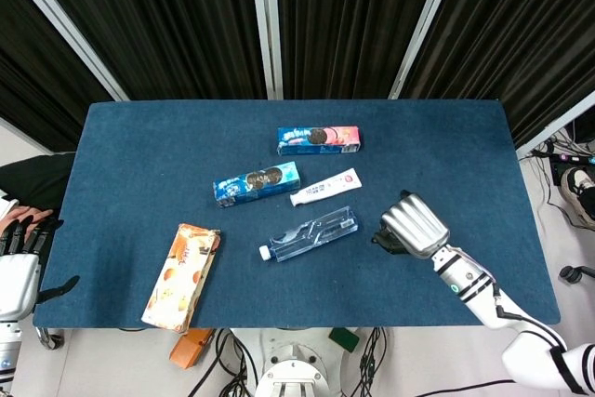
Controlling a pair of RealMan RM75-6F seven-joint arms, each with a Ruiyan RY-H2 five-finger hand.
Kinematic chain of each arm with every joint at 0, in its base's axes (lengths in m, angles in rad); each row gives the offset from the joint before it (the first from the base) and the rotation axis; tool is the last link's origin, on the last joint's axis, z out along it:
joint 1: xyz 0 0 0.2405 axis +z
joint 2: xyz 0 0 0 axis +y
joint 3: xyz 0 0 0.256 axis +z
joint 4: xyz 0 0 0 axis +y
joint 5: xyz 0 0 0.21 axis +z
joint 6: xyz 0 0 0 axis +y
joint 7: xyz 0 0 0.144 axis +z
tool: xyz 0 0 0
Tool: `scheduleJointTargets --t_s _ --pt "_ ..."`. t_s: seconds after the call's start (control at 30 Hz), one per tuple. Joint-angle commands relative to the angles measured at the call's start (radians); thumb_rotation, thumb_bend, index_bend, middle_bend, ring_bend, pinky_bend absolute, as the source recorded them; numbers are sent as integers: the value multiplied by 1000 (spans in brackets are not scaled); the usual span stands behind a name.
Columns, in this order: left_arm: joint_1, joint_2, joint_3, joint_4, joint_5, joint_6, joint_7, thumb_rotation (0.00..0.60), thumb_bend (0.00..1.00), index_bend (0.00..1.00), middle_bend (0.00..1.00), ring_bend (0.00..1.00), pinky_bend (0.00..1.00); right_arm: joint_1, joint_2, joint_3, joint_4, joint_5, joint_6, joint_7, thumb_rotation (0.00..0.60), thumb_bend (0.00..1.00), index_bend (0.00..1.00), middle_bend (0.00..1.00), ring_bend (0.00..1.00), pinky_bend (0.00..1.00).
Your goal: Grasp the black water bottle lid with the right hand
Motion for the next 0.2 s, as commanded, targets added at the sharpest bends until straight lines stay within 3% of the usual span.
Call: scheduleJointTargets --t_s 0.03,0.2 --pt "1 0 0 -1 -1 0 0 600 61 150 134 23 0 27 -27 7 3 26 -32 -59 419 576 1000 1000 1000 575" --pt "3 -2 2 2 -4 0 -1 600 61 150 134 23 0 48 -56 13 4 59 -53 -101 419 575 1000 1000 1000 575"
